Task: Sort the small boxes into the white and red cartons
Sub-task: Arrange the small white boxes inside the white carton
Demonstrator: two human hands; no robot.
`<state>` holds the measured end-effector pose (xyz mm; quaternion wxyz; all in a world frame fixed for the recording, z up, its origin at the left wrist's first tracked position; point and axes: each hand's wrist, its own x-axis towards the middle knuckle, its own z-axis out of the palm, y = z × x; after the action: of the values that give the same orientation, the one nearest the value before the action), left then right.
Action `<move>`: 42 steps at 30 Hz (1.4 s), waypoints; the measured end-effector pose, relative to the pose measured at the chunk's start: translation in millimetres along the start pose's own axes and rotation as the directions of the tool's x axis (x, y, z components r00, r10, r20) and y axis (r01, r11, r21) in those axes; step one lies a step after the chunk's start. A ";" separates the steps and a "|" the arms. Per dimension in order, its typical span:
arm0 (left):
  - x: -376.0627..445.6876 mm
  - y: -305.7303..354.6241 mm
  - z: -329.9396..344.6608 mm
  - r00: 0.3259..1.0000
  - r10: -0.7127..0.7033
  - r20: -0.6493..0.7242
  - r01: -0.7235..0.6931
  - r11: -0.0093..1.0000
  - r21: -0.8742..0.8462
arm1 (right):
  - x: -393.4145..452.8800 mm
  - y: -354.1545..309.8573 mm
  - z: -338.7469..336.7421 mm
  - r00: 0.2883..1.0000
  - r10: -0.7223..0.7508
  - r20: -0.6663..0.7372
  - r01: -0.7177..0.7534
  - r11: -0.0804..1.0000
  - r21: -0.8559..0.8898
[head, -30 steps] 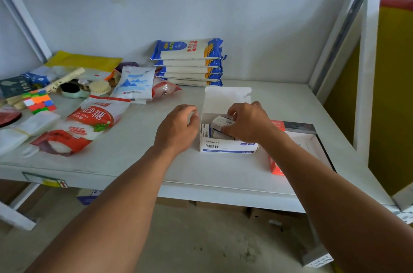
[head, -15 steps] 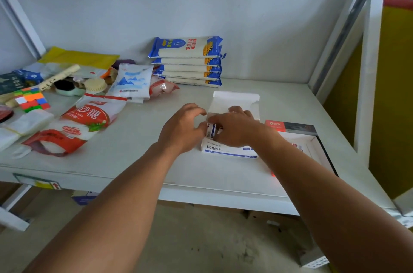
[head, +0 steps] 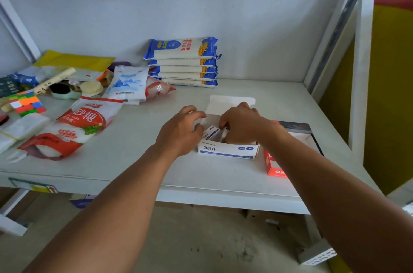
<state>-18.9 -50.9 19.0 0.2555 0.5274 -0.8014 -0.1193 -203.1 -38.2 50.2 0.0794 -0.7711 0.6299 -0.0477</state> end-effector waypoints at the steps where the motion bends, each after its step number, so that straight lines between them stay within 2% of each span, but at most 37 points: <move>1: -0.2 0.4 0.0 1.000 0.002 0.003 -0.002 1.000 0.007 | -0.4 0.3 -4.0 1.000 0.005 -0.014 -0.004 0.994 0.105; 4: -1.4 0.5 -1.1 0.999 0.039 0.003 -0.039 0.998 0.058 | -3.9 5.4 -18.3 1.000 0.018 0.004 -0.018 0.929 0.370; 8: -1.1 0.4 -2.7 0.996 0.085 0.007 -0.085 0.991 0.103 | -9.6 16.4 -25.2 0.996 0.001 0.087 -0.029 0.947 0.318; 16: -1.7 1.9 -1.3 0.996 0.084 0.021 -0.085 0.990 0.110 | -14.8 23.7 -20.5 0.999 -0.020 0.046 -0.001 0.909 0.416; 20: -1.7 -0.4 0.8 0.995 0.102 0.016 -0.103 0.988 0.119 | -14.6 19.0 -18.2 0.993 0.047 0.105 -0.087 0.904 0.419; 21: -1.8 -0.5 1.2 0.994 0.112 0.006 -0.112 0.987 0.116 | -12.8 15.1 -16.5 0.993 0.083 0.083 -0.110 0.899 0.425; 24: -2.4 -0.2 1.0 0.988 0.139 -0.062 -0.134 0.987 0.089 | -4.0 -0.9 -8.4 0.987 0.078 -0.138 -0.025 0.935 0.353; 25: -2.4 -0.3 0.4 0.987 0.139 -0.081 -0.132 0.988 0.083 | -0.8 -5.5 -4.8 0.988 0.040 -0.146 0.009 0.948 0.318; 28: -1.9 -2.5 -0.8 0.989 0.127 -0.081 -0.119 0.988 0.095 | 4.0 -18.1 4.5 0.997 -0.045 0.060 0.037 0.992 0.121; 30: -0.9 -4.0 -1.6 0.991 0.116 -0.069 -0.108 0.989 0.106 | 4.6 -22.6 6.9 0.993 -0.054 0.107 0.053 0.999 0.011; 35: 0.3 -4.3 -3.4 0.991 0.113 -0.067 -0.104 0.988 0.118 | 3.6 -17.9 -2.4 0.998 -0.047 0.033 0.046 0.998 0.047; 40: -1.9 -7.4 -0.5 0.993 0.105 -0.051 -0.099 0.989 0.112 | 1.5 -12.9 -7.9 0.973 -0.015 -0.232 0.004 0.999 -0.048; 42: -3.0 -6.4 1.4 0.992 0.112 -0.065 -0.106 0.991 0.086 | 2.5 -12.6 -4.1 0.971 -0.001 -0.240 -0.014 0.998 -0.058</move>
<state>-13.7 -50.9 14.0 0.2672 0.4968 -0.8240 -0.0536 -191.1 -38.5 56.4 -0.0202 -0.7596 0.6386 -0.1217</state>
